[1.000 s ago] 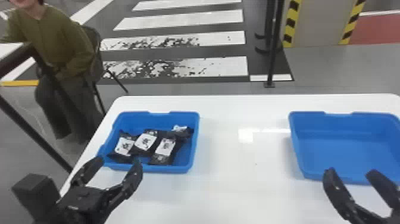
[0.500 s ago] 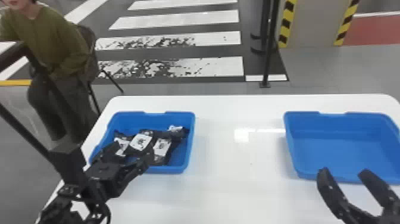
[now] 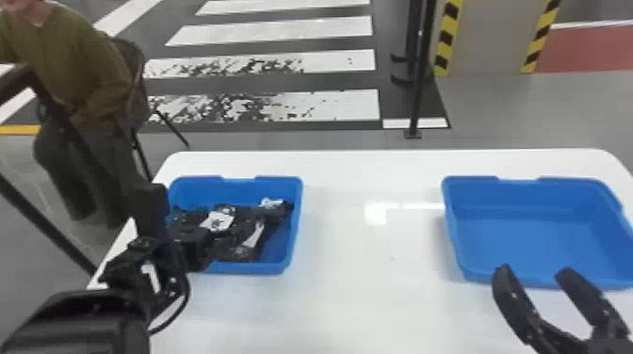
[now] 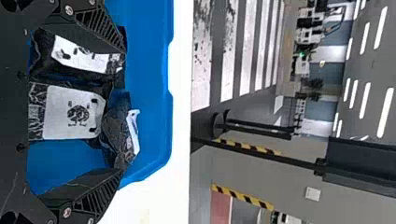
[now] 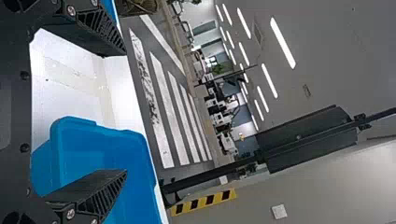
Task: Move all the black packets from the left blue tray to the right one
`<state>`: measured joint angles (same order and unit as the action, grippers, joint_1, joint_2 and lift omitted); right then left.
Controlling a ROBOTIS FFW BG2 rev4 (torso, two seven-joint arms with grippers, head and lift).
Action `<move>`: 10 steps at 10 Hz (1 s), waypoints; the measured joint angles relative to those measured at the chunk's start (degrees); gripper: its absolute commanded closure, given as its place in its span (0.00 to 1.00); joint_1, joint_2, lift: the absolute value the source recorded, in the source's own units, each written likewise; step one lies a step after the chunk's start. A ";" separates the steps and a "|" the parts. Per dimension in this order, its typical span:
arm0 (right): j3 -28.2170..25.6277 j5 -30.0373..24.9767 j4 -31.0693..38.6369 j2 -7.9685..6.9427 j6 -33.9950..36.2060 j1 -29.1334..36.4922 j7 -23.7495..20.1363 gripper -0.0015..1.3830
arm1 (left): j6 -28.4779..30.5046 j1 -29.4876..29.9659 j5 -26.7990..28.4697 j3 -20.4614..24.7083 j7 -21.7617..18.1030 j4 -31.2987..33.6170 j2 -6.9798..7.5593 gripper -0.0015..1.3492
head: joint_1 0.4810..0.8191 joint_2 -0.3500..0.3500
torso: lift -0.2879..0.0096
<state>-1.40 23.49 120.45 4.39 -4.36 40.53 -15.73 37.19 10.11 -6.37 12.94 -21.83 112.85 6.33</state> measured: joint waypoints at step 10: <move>0.83 1.80 -0.84 -0.02 0.70 -0.24 0.00 0.09 | 3.93 -18.19 0.97 -8.44 -7.44 -24.71 4.24 0.83 | 0.63 0.59 | 0.50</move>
<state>-0.57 25.29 119.61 4.37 -3.66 40.29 -15.73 41.13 -8.08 -5.39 4.50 -29.28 88.14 10.57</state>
